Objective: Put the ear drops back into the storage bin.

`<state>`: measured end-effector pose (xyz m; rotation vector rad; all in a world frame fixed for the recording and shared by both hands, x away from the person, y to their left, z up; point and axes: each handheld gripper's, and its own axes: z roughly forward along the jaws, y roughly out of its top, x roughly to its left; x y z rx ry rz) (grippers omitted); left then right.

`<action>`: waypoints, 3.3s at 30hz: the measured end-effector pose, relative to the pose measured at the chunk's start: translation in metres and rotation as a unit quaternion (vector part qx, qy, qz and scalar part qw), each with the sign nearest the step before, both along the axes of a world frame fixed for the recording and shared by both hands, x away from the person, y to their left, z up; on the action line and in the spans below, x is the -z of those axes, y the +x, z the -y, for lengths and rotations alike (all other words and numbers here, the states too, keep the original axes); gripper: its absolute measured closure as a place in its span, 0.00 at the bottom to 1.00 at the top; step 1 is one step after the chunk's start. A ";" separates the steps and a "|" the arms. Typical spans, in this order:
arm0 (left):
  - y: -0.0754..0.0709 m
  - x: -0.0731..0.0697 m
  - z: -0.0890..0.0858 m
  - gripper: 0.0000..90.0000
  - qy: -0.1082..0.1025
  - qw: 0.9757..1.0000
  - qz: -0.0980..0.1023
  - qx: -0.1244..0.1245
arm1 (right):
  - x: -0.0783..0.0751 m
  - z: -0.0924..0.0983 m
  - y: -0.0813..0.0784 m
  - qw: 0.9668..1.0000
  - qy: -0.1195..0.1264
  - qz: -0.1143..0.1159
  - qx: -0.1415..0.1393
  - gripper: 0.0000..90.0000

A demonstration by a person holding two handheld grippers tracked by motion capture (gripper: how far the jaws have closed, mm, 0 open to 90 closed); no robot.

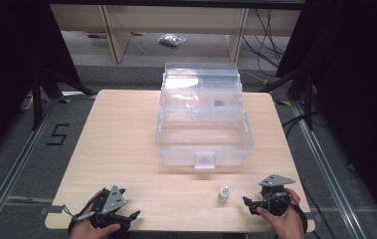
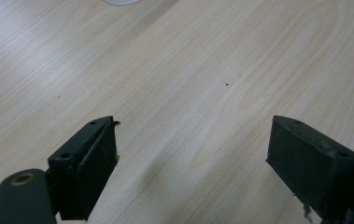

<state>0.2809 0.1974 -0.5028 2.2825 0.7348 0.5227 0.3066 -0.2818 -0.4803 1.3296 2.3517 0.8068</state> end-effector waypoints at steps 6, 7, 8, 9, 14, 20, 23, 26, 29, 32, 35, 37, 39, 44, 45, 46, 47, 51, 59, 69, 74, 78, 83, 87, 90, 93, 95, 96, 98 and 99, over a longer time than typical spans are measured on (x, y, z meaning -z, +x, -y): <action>0.000 0.001 0.001 0.17 -0.009 1.000 0.000 -0.003 | -0.005 -0.002 -0.001 1.000 -0.006 -0.007 -0.016 0.20; 0.000 0.001 0.001 0.17 -0.009 1.000 -0.001 -0.003 | -0.005 -0.003 -0.001 1.000 -0.009 -0.003 -0.019 0.20; 0.000 0.001 0.001 0.17 -0.009 1.000 0.000 -0.003 | -0.006 -0.003 -0.001 1.000 -0.007 -0.006 -0.024 0.20; 0.000 0.001 0.001 0.17 -0.010 1.000 -0.001 -0.003 | -0.007 -0.005 -0.002 1.000 -0.004 -0.012 -0.020 0.20; 0.000 0.001 0.001 0.17 -0.009 1.000 -0.001 -0.003 | -0.007 -0.006 -0.001 0.999 -0.014 -0.007 -0.037 0.21; 0.000 0.000 0.000 0.17 -0.003 1.000 -0.001 0.000 | -0.008 -0.009 -0.003 0.999 -0.012 -0.023 -0.039 0.22; 0.000 0.001 0.001 0.17 -0.009 1.000 -0.001 -0.003 | -0.008 -0.010 -0.003 0.999 -0.012 -0.024 -0.039 0.22; 0.000 0.000 0.000 0.17 0.000 1.000 0.000 0.000 | -0.009 -0.012 -0.003 0.998 -0.016 -0.022 -0.048 0.22; 0.000 0.000 0.000 0.17 0.000 1.000 0.000 0.000 | -0.011 -0.015 -0.005 0.998 -0.011 -0.031 -0.044 0.22; 0.000 0.000 0.000 0.17 0.000 1.000 0.000 0.000 | -0.011 -0.017 -0.006 0.998 -0.015 -0.032 -0.051 0.22; -0.001 0.001 0.001 0.17 -0.011 1.000 0.000 -0.004 | -0.013 -0.019 -0.007 0.998 -0.016 -0.035 -0.055 0.22; -0.001 0.001 0.001 0.17 -0.011 1.000 -0.001 -0.004 | -0.014 -0.022 -0.008 0.997 -0.022 -0.032 -0.069 0.23; -0.001 0.001 0.000 0.17 -0.008 1.000 -0.005 -0.007 | -0.015 -0.026 -0.009 0.997 -0.018 -0.032 -0.073 0.23; 0.000 0.001 0.000 0.17 -0.006 1.000 -0.003 -0.006 | -0.018 -0.033 -0.007 0.994 -0.037 -0.027 -0.103 0.24; 0.000 0.001 0.000 0.17 -0.006 1.000 -0.003 -0.006 | -0.018 -0.033 -0.007 0.994 -0.037 -0.027 -0.103 0.24; 0.000 0.001 0.000 0.17 -0.005 1.000 -0.004 -0.006 | -0.020 -0.037 -0.006 0.993 -0.039 -0.033 -0.106 0.24; 0.000 0.001 0.000 0.17 -0.006 1.000 -0.002 -0.005 | -0.019 -0.038 -0.006 0.992 -0.043 -0.029 -0.112 0.25; 0.000 0.001 0.000 0.17 -0.004 1.000 -0.001 -0.003 | -0.023 -0.043 -0.005 0.990 -0.049 -0.035 -0.124 0.25; 0.000 0.002 0.000 0.17 -0.002 1.000 -0.004 -0.005 | -0.027 -0.053 -0.001 0.986 -0.074 -0.039 -0.142 0.27; 0.000 0.001 0.000 0.17 0.003 1.000 -0.003 -0.006 | -0.029 -0.070 0.011 0.978 -0.102 -0.056 -0.172 0.32; 0.001 0.002 0.000 0.17 -0.002 1.000 -0.003 -0.003 | -0.030 -0.077 0.019 0.976 -0.113 -0.065 -0.177 0.34; 0.001 0.002 0.000 0.17 -0.001 1.000 -0.003 -0.004 | -0.032 -0.082 0.023 0.973 -0.119 -0.073 -0.182 0.36; 0.001 0.002 0.000 0.17 -0.002 1.000 -0.003 -0.004 | -0.032 -0.086 0.026 0.970 -0.129 -0.082 -0.187 0.37; 0.001 0.002 0.000 0.17 -0.001 1.000 -0.003 -0.004 | -0.030 -0.090 0.031 0.966 -0.140 -0.089 -0.196 0.40; 0.000 0.001 0.000 0.17 -0.005 1.000 -0.002 -0.004 | -0.030 -0.093 0.033 0.965 -0.147 -0.092 -0.199 0.41; 0.001 0.002 0.000 0.17 -0.001 1.000 -0.002 -0.004 | -0.030 -0.096 0.034 0.963 -0.149 -0.098 -0.204 0.42; 0.001 0.002 0.000 0.17 -0.001 1.000 -0.003 -0.003 | -0.031 -0.098 0.035 0.961 -0.154 -0.097 -0.209 0.42; 0.001 0.002 0.000 0.17 -0.002 1.000 -0.003 -0.003 | -0.031 -0.099 0.037 0.960 -0.154 -0.096 -0.212 0.44; 0.001 0.002 0.000 0.17 -0.002 1.000 -0.003 -0.004 | -0.030 -0.100 0.038 0.958 -0.157 -0.099 -0.217 0.45; 0.001 0.002 0.000 0.17 -0.001 1.000 -0.003 -0.004 | -0.030 -0.101 0.038 0.959 -0.157 -0.101 -0.213 0.45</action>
